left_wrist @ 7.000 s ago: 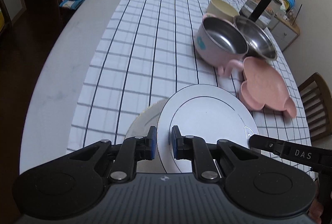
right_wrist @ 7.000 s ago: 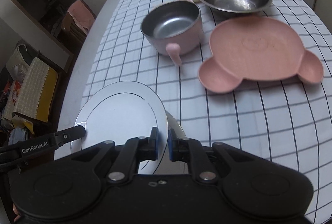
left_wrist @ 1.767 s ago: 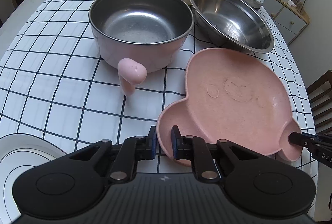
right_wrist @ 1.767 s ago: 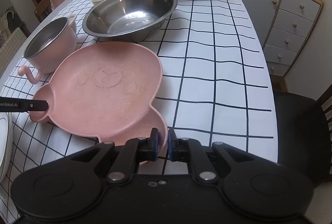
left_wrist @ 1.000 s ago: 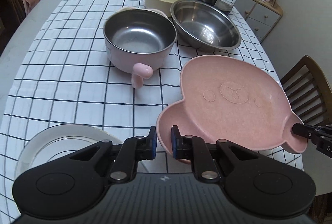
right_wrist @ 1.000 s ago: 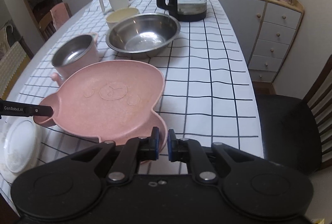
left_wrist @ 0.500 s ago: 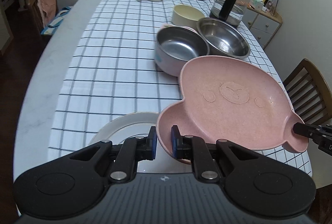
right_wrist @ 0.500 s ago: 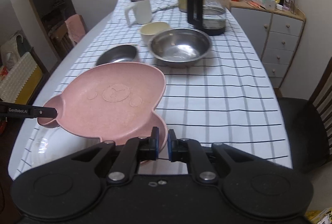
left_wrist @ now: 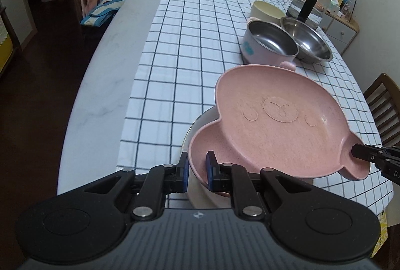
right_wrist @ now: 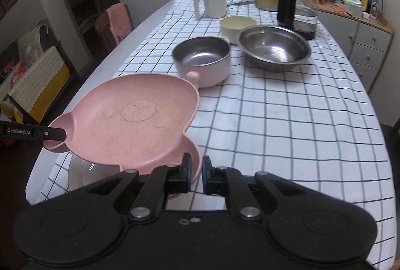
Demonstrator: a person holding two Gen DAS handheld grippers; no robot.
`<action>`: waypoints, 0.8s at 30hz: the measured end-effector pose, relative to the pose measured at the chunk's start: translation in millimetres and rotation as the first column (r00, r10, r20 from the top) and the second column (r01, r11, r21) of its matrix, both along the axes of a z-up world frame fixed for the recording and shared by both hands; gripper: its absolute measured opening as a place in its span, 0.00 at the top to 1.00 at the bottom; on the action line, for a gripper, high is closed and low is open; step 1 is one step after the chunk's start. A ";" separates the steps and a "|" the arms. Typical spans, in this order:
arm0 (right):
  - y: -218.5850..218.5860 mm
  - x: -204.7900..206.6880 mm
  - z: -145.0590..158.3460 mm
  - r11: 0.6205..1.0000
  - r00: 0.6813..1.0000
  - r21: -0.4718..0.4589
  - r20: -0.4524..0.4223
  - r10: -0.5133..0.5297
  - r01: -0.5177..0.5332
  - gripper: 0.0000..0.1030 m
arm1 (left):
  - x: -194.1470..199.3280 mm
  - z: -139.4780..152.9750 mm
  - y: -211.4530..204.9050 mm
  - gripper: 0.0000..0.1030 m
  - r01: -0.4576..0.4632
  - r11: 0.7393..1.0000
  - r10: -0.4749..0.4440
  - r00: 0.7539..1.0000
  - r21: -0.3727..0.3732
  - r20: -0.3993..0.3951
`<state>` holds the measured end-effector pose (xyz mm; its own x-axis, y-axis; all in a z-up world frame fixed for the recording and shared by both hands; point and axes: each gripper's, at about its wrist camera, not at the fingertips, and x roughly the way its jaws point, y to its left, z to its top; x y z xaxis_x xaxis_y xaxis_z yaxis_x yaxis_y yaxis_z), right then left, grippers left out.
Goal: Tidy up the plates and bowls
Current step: 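Carry the pink plate with both grippers and lower it onto the white plates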
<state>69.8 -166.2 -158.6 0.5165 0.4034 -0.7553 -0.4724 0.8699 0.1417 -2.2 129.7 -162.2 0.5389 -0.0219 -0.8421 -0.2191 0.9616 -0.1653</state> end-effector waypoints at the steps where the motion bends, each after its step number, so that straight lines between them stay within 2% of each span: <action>1: 2.5 -1.5 -2.5 1.000 1.000 -0.001 -0.002 0.003 -0.003 0.91 | -3.3 -2.5 1.2 0.88 -0.001 1.000 0.001 1.000 -0.002 -0.005; 12: 11.3 -21.7 -26.8 1.000 0.999 -0.018 -0.047 0.010 -0.011 0.91 | -30.8 -24.1 4.9 0.88 -0.002 1.000 0.001 0.999 -0.022 -0.039; 24: 12.9 -29.7 -44.1 1.000 0.997 -0.024 -0.082 0.013 -0.015 0.91 | -38.1 -39.2 4.7 0.88 0.006 1.000 -0.006 0.998 0.002 -0.055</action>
<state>40.1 -153.3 -202.7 0.4468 0.3910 -0.8047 -0.4724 0.8669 0.1591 -40.3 134.4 -201.4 0.4917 -0.0228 -0.8704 -0.2223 0.9633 -0.1508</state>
